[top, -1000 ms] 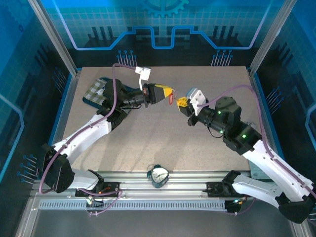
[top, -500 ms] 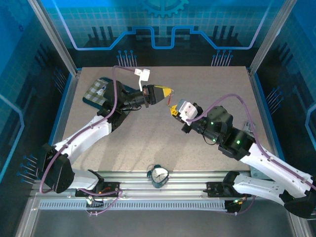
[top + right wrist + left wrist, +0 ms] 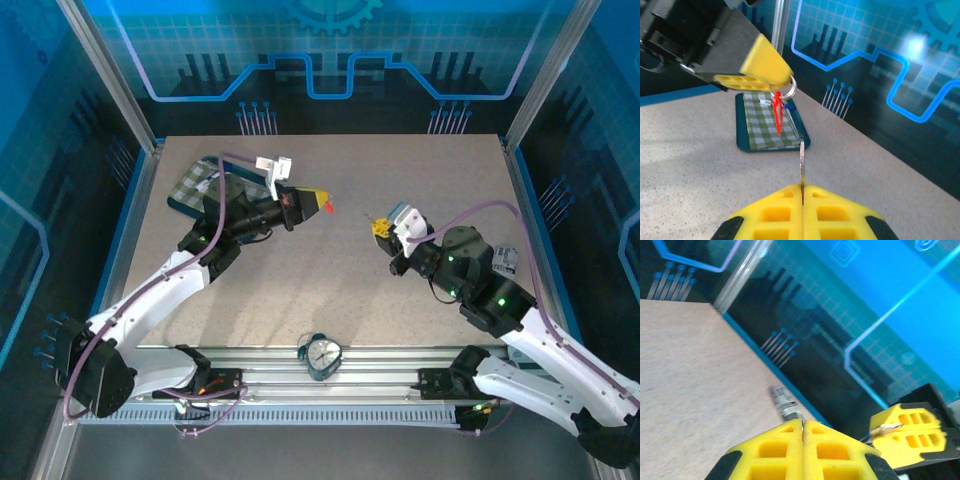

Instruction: Remove the keys from the keyring

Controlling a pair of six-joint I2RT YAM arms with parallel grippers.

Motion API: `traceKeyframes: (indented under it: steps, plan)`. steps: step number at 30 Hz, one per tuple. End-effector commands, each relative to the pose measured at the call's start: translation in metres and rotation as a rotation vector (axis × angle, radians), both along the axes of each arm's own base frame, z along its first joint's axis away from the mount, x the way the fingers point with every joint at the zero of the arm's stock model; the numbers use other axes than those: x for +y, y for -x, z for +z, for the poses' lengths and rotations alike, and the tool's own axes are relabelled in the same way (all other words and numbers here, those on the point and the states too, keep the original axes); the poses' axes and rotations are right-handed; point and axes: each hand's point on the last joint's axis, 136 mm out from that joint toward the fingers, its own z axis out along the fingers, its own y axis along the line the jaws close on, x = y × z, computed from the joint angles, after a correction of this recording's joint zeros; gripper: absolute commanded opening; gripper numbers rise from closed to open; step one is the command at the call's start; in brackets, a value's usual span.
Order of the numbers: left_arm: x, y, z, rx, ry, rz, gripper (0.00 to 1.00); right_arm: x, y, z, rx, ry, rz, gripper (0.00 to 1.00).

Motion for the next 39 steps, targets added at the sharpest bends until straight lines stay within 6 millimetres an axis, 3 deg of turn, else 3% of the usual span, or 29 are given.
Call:
traceKeyframes:
  steps: [1,5,13,24,29,32,34,39]
  plan:
    - [0.023,-0.009,-0.041,0.061,-0.152,0.140,0.00,-0.007,0.000,-0.017,0.081,-0.038,-0.024,0.00]
    - [0.041,-0.017,-0.082,0.150,-0.249,0.252,0.00,-0.012,-0.002,-0.031,0.118,-0.058,-0.052,0.00]
    - [0.089,-0.033,-0.183,0.410,-0.445,0.545,0.00,-0.017,-0.007,-0.060,0.186,-0.107,-0.088,0.00]
    - [0.090,-0.051,-0.256,0.556,-0.577,0.586,0.01,-0.028,-0.006,-0.084,0.243,-0.144,-0.131,0.00]
    - [0.088,-0.060,-0.258,0.553,-0.587,0.593,0.09,-0.032,-0.006,-0.090,0.268,-0.154,-0.153,0.00]
    - [0.085,-0.064,-0.237,0.508,-0.558,0.587,0.26,-0.034,-0.007,-0.095,0.294,-0.165,-0.167,0.00]
    - [0.089,-0.065,-0.217,0.461,-0.543,0.604,0.42,-0.034,-0.009,-0.099,0.319,-0.178,-0.172,0.00]
    - [0.093,-0.055,-0.183,0.378,-0.539,0.585,0.45,-0.038,-0.024,-0.115,0.415,-0.200,-0.212,0.00]
